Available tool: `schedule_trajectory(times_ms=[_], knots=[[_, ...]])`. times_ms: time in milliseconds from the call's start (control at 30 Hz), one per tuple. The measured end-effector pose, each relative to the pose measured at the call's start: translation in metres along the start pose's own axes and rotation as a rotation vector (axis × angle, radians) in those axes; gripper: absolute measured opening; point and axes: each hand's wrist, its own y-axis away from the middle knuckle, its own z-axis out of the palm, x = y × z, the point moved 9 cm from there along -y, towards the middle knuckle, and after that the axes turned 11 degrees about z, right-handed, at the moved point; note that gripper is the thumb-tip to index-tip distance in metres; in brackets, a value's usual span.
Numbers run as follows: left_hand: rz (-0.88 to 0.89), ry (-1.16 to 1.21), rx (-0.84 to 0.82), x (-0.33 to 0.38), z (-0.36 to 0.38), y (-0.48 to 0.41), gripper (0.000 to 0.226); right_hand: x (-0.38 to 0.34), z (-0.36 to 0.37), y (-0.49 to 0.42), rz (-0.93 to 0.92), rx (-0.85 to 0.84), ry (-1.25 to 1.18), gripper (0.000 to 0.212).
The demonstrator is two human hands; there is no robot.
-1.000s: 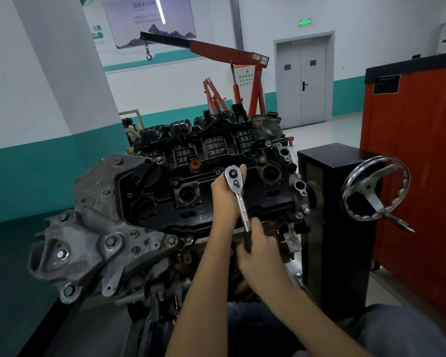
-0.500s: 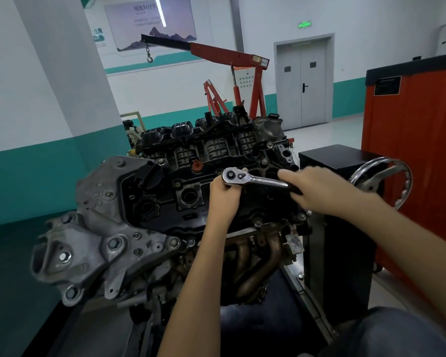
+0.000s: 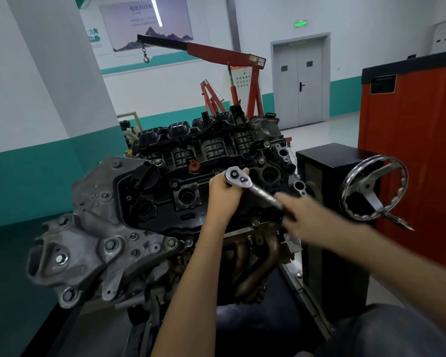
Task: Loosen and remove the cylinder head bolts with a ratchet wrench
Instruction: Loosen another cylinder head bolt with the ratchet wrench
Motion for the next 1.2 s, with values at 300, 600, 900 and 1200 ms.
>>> schedule_trajectory(times_ms=[300, 600, 900, 1200], knots=[[-0.036, 0.051, 0.162, -0.004, -0.010, 0.010, 0.045, -0.010, -0.023, -0.006, 0.001, 0.192, 0.278, 0.022], [-0.092, 0.031, 0.159, -0.014, -0.010, 0.003, 0.053, -0.051, 0.060, 0.024, 0.143, 0.130, -0.438, 0.027], [-0.016, -0.044, 0.097, -0.009, -0.008, 0.003, 0.019, -0.013, -0.063, -0.051, -0.197, 0.094, 0.560, 0.026], [-0.051, 0.045, 0.266, -0.006, -0.003, 0.010, 0.052, -0.043, 0.066, 0.030, 0.189, 0.144, -0.533, 0.021]])
